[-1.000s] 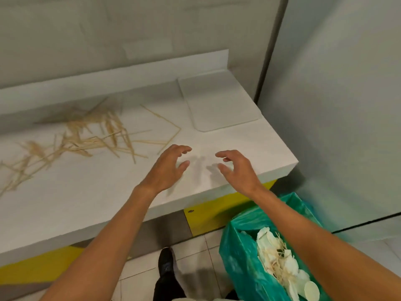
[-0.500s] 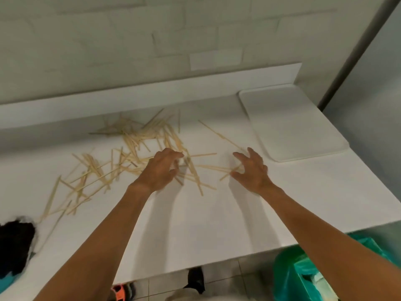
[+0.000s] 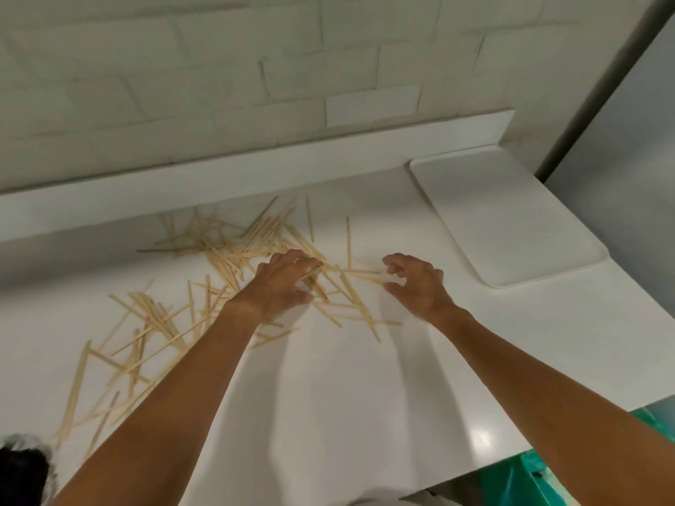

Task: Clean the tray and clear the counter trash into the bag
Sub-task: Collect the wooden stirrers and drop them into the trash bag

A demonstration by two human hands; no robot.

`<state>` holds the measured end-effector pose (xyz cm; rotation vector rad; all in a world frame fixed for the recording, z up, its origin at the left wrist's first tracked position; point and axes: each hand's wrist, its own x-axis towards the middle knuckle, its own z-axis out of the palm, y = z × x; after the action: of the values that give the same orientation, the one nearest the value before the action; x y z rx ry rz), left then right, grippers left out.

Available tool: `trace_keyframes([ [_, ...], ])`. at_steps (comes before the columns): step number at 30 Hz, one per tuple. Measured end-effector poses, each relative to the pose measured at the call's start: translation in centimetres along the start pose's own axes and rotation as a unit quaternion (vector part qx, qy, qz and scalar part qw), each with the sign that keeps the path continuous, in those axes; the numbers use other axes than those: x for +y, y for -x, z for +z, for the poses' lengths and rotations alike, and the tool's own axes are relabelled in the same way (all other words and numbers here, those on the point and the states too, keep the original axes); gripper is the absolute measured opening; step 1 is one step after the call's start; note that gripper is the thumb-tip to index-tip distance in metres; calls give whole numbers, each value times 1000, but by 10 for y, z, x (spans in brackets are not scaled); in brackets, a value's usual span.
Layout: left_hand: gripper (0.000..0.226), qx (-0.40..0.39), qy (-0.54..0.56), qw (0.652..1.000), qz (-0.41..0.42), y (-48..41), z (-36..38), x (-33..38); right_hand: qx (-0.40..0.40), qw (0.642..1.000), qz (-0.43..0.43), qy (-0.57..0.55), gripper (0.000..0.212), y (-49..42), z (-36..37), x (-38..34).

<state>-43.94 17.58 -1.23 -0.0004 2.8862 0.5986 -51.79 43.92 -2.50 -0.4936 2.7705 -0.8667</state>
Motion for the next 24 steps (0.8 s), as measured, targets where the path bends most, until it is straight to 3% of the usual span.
trace_keyframes([
  [4,53,18,46,999,11,-2,-4,0,-20,1000,-10,-12,28,-12,0,-11],
  [11,42,15,5,1000,21,-2,-19,-25,-51,996,-54,53,13,-20,10,-20],
  [16,18,66,-10,997,28,-16,-4,-15,-24,996,-68,57,8,-16,21,-24],
  [19,9,73,-23,996,45,-17,3,-11,-7,989,-87,117,10,-14,29,-24],
  [24,20,86,-67,991,76,-11,9,-3,32,970,-117,210,9,-7,38,-23],
])
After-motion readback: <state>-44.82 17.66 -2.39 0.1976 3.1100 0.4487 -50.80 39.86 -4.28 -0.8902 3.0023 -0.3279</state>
